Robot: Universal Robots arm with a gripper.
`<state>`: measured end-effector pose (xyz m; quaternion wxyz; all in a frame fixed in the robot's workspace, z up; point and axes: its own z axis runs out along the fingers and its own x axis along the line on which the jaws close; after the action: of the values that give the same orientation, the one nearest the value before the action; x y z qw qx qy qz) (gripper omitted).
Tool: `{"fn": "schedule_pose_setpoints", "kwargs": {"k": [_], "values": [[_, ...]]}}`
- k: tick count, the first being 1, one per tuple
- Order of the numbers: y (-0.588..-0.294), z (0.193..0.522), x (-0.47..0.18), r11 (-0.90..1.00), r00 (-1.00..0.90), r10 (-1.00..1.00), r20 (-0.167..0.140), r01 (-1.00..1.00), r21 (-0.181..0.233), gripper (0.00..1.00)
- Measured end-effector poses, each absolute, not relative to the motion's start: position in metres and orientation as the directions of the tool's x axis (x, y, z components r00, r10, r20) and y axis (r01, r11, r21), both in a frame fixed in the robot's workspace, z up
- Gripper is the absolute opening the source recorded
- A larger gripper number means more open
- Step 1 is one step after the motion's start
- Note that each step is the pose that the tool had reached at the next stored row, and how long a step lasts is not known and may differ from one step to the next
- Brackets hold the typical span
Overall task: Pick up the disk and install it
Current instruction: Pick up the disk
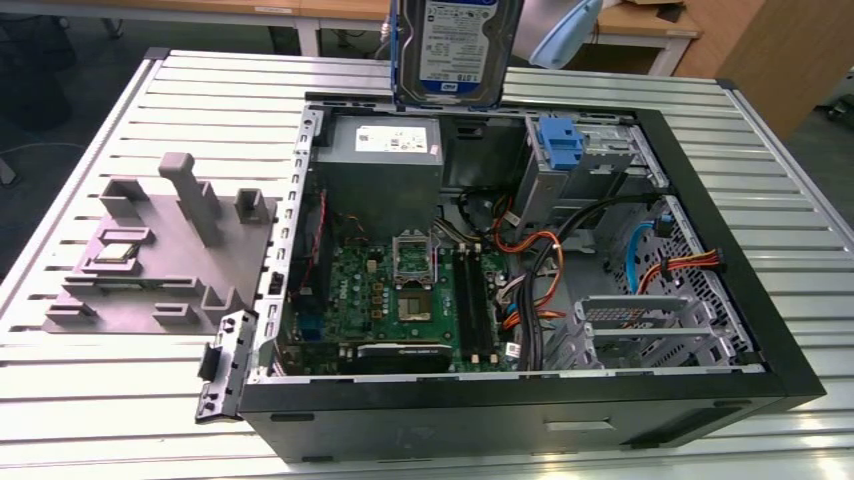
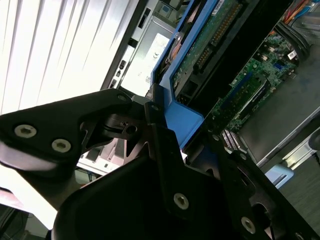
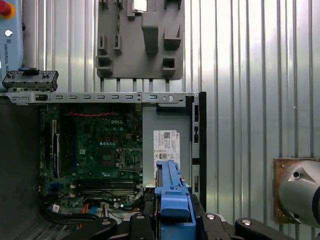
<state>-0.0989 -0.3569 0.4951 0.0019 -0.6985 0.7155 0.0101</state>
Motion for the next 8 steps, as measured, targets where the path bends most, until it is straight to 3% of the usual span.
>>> {"fn": "schedule_pose_setpoints", "kwargs": {"k": [8], "values": [[-0.3589, 0.4951, -0.0989, 0.024, -0.024, -1.0, -0.017, -1.0, 0.012, 0.37]]}}
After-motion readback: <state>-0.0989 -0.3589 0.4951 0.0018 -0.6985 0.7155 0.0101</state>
